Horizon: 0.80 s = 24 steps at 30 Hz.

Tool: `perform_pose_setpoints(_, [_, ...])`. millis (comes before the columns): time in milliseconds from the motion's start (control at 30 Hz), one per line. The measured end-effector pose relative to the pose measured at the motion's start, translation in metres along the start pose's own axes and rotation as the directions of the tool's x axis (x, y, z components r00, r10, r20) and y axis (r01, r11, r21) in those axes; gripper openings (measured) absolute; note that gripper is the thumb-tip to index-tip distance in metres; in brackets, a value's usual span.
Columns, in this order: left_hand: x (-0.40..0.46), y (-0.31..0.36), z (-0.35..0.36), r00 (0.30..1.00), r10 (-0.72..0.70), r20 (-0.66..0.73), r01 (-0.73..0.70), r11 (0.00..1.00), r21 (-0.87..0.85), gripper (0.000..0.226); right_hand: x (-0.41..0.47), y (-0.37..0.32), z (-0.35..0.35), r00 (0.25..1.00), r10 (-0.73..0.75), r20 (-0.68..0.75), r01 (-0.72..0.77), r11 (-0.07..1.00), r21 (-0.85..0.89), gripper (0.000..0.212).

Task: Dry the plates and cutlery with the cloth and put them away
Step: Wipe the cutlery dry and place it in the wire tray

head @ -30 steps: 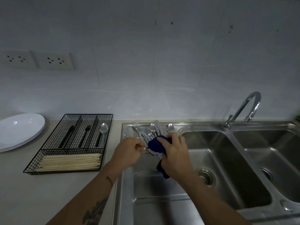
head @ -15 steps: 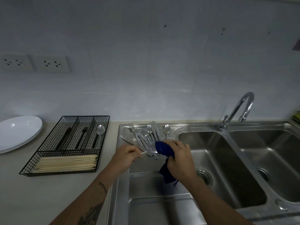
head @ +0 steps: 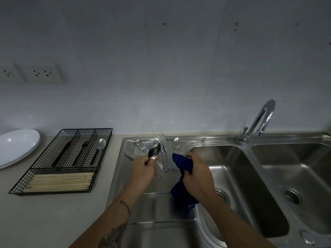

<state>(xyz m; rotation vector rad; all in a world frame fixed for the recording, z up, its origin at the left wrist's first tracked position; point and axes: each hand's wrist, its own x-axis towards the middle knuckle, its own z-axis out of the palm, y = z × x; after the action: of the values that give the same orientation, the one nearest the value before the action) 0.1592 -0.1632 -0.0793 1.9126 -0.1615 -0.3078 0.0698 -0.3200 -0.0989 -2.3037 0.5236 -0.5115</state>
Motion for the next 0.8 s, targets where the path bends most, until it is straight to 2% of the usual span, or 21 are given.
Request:
perform_pose_setpoints(67, [0.001,0.010,0.006,0.992,-0.117,-0.051,0.108,0.982,-0.154,0.015,-0.001,0.005,-0.002,0.999,0.017,0.037,-0.018,0.999,0.026,0.049])
perform_pose_setpoints(200, [0.001,0.022,0.015,0.971,-0.216,-0.102,0.184,0.949,-0.258,0.016,-0.004,0.012,0.004,0.999,-0.011,0.053,0.009,0.999,0.050,0.043])
perform_pose_setpoints(333, [0.002,0.019,0.020,0.932,-0.358,-0.052,0.317,0.878,-0.359,0.009,-0.011,0.005,0.011,0.999,-0.028,0.040,0.029,0.999,-0.034,0.050])
perform_pose_setpoints(367, [0.004,0.017,0.021,0.925,-0.377,-0.036,0.338,0.864,-0.374,0.014,-0.014,0.002,0.013,0.999,-0.049,0.021,0.050,0.997,-0.062,0.052])
perform_pose_setpoints(500, [0.009,0.022,0.017,0.946,-0.325,0.011,0.308,0.886,-0.346,0.023,-0.020,-0.012,0.017,0.984,-0.160,-0.075,0.138,0.960,-0.243,0.057])
perform_pose_setpoints(600, [0.013,0.025,0.003,0.957,-0.287,0.034,0.282,0.903,-0.324,0.023,-0.020,-0.023,0.024,0.967,-0.249,-0.050,0.215,0.906,-0.365,0.063])
perform_pose_setpoints(800, [0.019,0.004,-0.056,0.942,-0.307,0.137,0.336,0.842,-0.422,0.018,-0.025,-0.047,0.046,0.983,-0.160,-0.089,0.091,0.848,-0.523,0.063])
